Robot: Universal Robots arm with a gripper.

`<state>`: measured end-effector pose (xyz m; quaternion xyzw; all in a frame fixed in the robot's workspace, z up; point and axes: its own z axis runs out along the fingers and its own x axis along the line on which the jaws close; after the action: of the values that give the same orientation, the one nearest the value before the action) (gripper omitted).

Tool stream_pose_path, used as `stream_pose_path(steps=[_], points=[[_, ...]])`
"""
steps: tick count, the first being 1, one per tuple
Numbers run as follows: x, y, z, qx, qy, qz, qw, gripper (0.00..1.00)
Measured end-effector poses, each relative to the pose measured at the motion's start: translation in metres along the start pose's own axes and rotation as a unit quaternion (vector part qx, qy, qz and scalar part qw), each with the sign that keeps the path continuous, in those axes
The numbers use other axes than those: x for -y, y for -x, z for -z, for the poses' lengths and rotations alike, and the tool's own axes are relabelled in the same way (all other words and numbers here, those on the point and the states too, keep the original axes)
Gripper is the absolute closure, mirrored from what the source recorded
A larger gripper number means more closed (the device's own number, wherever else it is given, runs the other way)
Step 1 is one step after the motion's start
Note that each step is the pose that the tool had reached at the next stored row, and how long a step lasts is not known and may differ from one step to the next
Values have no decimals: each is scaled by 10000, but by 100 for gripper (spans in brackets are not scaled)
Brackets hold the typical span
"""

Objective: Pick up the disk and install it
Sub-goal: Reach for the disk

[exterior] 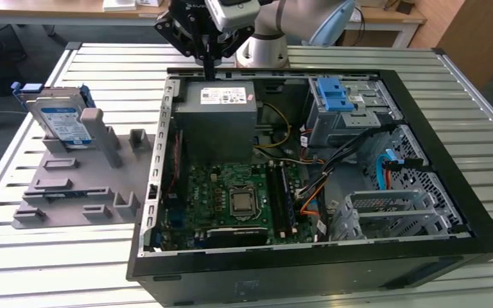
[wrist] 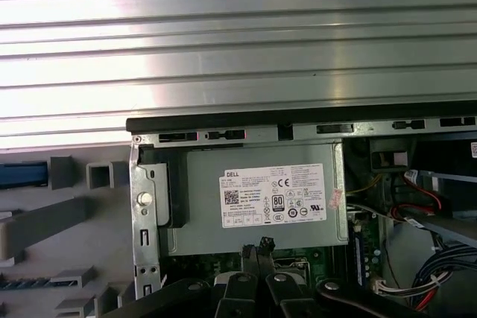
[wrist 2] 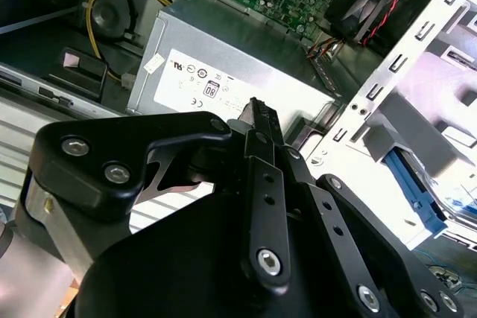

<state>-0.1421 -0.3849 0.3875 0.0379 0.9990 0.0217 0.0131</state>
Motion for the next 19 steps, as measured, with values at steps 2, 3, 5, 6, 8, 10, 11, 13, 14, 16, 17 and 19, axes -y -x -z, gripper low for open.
stream_pose_path(steps=[2, 3, 5, 6, 8, 10, 11, 13, 14, 16, 17, 19], points=[[0, -3, -1, 0, 0, 0, 10000, 89], [0, -7, -2, 1, 1, -1, 10000, 89], [1, -14, -4, 0, 0, 0, 10000, 89], [1, -17, -5, 0, 0, 0, 10000, 89], [2, -23, -6, -1, 0, 0, 10000, 89], [3, -29, -8, -1, 0, 0, 10000, 89], [3, -31, -9, 0, 0, 0, 10000, 89], [3, -36, -12, 0, 0, 0, 10000, 89], [3, -38, -13, 0, 0, 0, 10000, 89], [3, -42, -15, 0, 0, 0, 10000, 89], [4, -45, -16, 0, 0, 0, 10000, 89], [4, -49, -18, 0, 0, 0, 10000, 89]])
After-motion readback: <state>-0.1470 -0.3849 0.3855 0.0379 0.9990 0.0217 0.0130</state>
